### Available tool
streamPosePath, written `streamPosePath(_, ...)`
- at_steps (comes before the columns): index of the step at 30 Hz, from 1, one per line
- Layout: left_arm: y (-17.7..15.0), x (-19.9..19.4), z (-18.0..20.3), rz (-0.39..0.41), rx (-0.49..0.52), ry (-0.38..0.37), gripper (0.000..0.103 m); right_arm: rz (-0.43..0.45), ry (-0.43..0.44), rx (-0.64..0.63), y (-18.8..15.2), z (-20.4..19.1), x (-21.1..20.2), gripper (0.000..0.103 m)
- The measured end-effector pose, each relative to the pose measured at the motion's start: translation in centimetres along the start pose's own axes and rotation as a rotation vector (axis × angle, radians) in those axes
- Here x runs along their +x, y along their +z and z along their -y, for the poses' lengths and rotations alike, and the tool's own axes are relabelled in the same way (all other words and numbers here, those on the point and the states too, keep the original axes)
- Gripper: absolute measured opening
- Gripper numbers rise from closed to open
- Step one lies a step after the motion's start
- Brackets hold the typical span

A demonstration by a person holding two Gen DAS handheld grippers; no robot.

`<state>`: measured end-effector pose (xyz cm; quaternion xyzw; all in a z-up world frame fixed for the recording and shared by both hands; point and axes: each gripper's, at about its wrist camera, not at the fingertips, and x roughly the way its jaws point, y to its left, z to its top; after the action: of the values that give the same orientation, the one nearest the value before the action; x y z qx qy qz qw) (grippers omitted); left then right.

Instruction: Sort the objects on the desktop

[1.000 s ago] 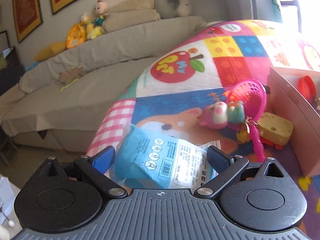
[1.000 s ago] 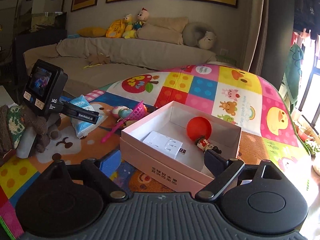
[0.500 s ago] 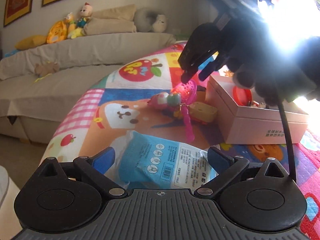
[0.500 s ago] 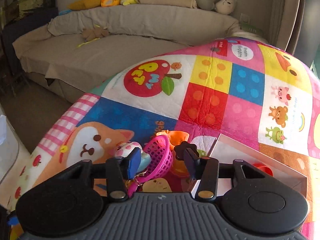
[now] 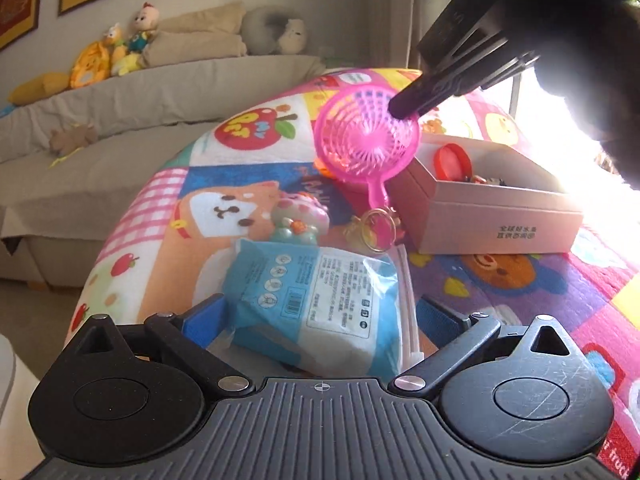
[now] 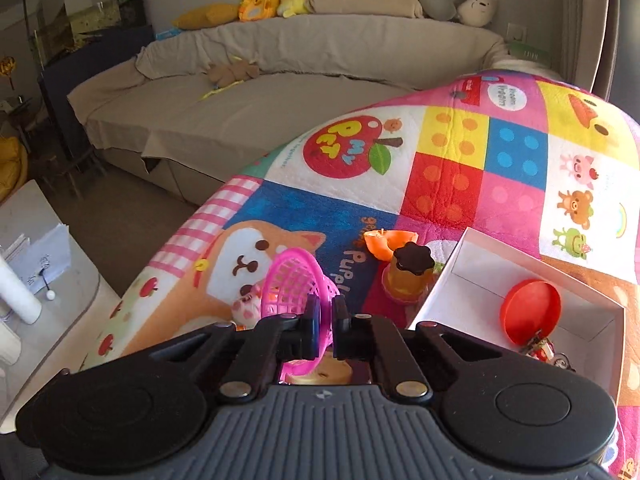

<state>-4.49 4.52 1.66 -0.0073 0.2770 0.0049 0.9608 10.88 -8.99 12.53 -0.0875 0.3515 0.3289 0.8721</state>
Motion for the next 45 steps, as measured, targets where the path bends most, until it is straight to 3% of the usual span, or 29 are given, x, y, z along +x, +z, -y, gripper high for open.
streamPosePath(5, -0.3, -0.2, 1.0, -0.034, 0.038, 0.009, 0.103, 0.114, -0.026, 0.035, -2.4, 2.4, -7.4, 0.005)
streamPosePath(10, -0.2, -0.5, 2.2, -0.046, 0.078, -0.003, 0.103, 0.095, -0.105, 0.126, -6.6, 5.9, -10.9, 0.005)
streamPosePath(14, 0.5, -1.0, 3.2, -0.027, 0.112, -0.012, 0.103, 0.082, -0.279, 0.102, -10.5, 7.4, -12.6, 0.005)
streamPosePath(16, 0.8, -1.0, 3.6, -0.022, 0.129, -0.016, 0.103, 0.084, -0.305, 0.094, -11.7, 7.6, -13.2, 0.006)
streamPosePath(19, 0.8, -0.5, 4.3, -0.033, 0.16, -0.014, 0.103, 0.099, -0.263, 0.089, -12.6, 7.0, -13.4, 0.007)
streamPosePath(23, 0.4, 0.0, 5.2, -0.047, 0.228, 0.03, 0.103, 0.085, -0.051, 0.09, -12.8, 4.8, -11.7, 0.008)
streamPosePath(26, 0.1, 0.1, 5.2, -0.058, 0.266, 0.058, 0.103, 0.063, 0.102, 0.1, -12.6, 3.1, -9.7, 0.025)
streamPosePath(27, 0.0, 0.2, 5.1, -0.064, 0.274, 0.07, 0.103, 0.063, 0.125, 0.094, -12.6, 2.5, -9.2, 0.035)
streamPosePath(29, -0.1, 0.4, 4.6, -0.078, 0.275, 0.094, 0.103, 0.069, 0.133, 0.062, -12.7, 1.6, -8.6, 0.043)
streamPosePath(33, -0.3, 0.9, 3.2, -0.103, 0.246, 0.139, 0.103, 0.076, 0.05, 0.021, -13.2, 1.5, -7.5, 0.068)
streamPosePath(39, 0.2, 1.9, 1.4, -0.115, 0.196, 0.237, 0.103, 0.002, -0.027, -0.007, -14.8, 3.3, -4.6, 0.069)
streamPosePath(45, 0.9, 1.1, 0.4, -0.104, 0.16, 0.257, 0.103, -0.126, 0.082, 0.011, -16.2, 3.7, -2.7, 0.069)
